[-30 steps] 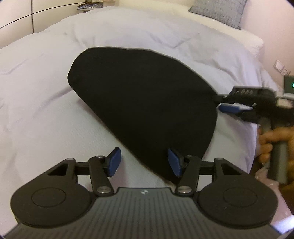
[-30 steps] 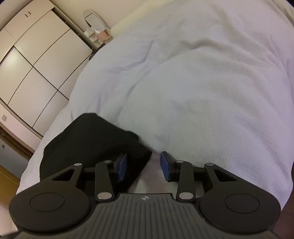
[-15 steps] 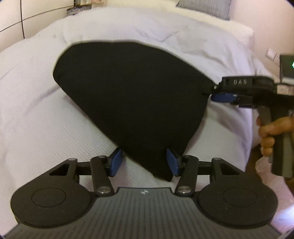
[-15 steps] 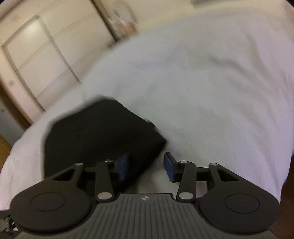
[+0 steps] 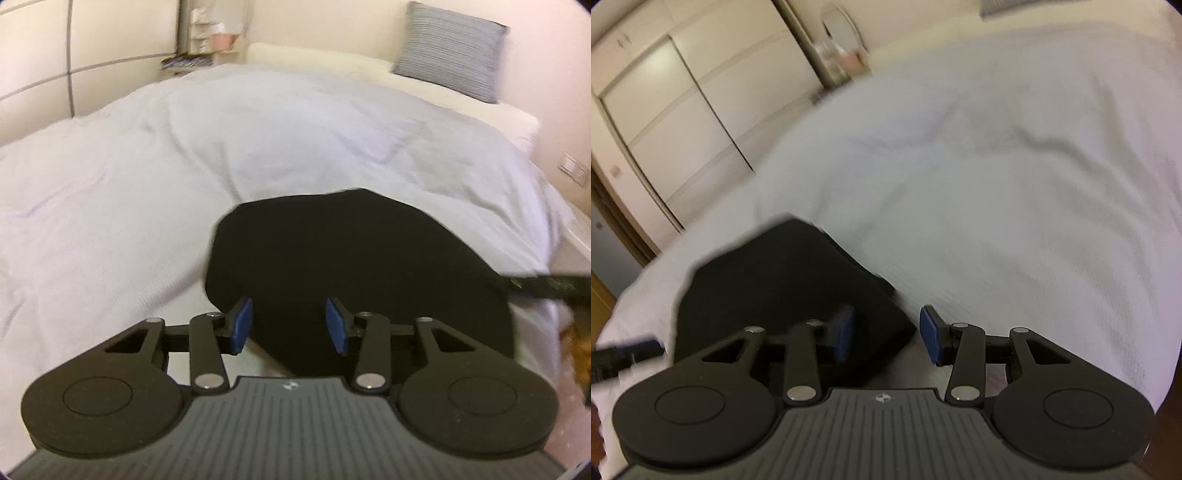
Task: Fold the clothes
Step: 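Open the right gripper and lift both grippers off the folded black trousers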
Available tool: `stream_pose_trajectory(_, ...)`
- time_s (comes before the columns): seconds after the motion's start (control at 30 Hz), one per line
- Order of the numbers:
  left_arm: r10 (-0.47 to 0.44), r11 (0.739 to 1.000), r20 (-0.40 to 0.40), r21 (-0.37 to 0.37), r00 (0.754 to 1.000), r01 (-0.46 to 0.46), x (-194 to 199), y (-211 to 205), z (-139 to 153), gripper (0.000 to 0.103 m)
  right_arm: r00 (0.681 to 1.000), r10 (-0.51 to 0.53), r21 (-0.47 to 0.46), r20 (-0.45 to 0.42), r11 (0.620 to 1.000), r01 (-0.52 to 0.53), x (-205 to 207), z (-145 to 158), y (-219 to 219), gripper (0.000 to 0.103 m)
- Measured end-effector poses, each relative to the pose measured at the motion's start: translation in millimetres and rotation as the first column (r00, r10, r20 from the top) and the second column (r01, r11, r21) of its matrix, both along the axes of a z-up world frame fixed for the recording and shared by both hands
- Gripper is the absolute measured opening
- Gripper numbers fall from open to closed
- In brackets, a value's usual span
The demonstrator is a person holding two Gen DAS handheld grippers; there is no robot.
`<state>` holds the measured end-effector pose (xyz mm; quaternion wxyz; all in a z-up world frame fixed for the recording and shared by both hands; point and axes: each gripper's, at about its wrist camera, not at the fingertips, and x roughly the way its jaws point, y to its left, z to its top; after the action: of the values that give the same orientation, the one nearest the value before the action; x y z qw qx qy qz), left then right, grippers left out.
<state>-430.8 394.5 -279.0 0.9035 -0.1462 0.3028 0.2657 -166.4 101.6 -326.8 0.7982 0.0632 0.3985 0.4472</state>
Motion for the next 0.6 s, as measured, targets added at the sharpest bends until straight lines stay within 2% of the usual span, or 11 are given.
stream_pose_trajectory(0.13,0.13,0.99,-0.024,-0.06,0.991,-0.131,12.1,42.8,-9.4,0.038,0.999,-0.012,0.025,-0.053,1.0,0.013,9.4,-8.5,-7.3,0.041)
stream_pose_trajectory(0.2,0.164,0.981,0.012,-0.104,0.986,-0.162,2.7,45.0,-4.7,0.035,0.998,-0.036,0.02,-0.043,0.999,0.037,8.0,-2.3,-10.3,0.042)
stream_pose_trajectory(0.27,0.132,0.987,0.032,-0.092,0.991,-0.129,-7.5,23.0,3.6,0.035,0.998,-0.061,0.028,-0.01,0.998,0.061,2.0,7.5,-17.4,0.045)
stream_pose_trajectory(0.33,0.079,0.994,0.049,-0.077,0.996,-0.075,-17.6,-7.1,9.4,0.035,0.998,-0.068,0.059,-0.005,0.996,0.068,-5.4,16.2,-27.3,0.043)
stream_pose_trajectory(0.47,-0.038,0.997,0.042,-0.065,0.998,0.04,-26.6,-80.1,2.9,0.038,1.0,-0.007,0.108,-0.016,0.994,0.009,-26.4,22.1,-34.2,0.043)
stream_pose_trajectory(0.5,-0.032,0.997,0.019,-0.076,0.999,0.033,-24.2,-91.7,-4.3,0.038,1.0,0.017,0.096,-0.017,0.995,-0.016,-30.7,18.5,-32.9,0.043)
stream_pose_trajectory(0.6,-0.001,0.994,-0.039,-0.114,0.999,-0.004,-20.7,-121.4,-21.5,0.039,0.997,0.031,-0.023,-0.064,0.999,-0.033,-36.4,-1.7,-24.2,0.041)
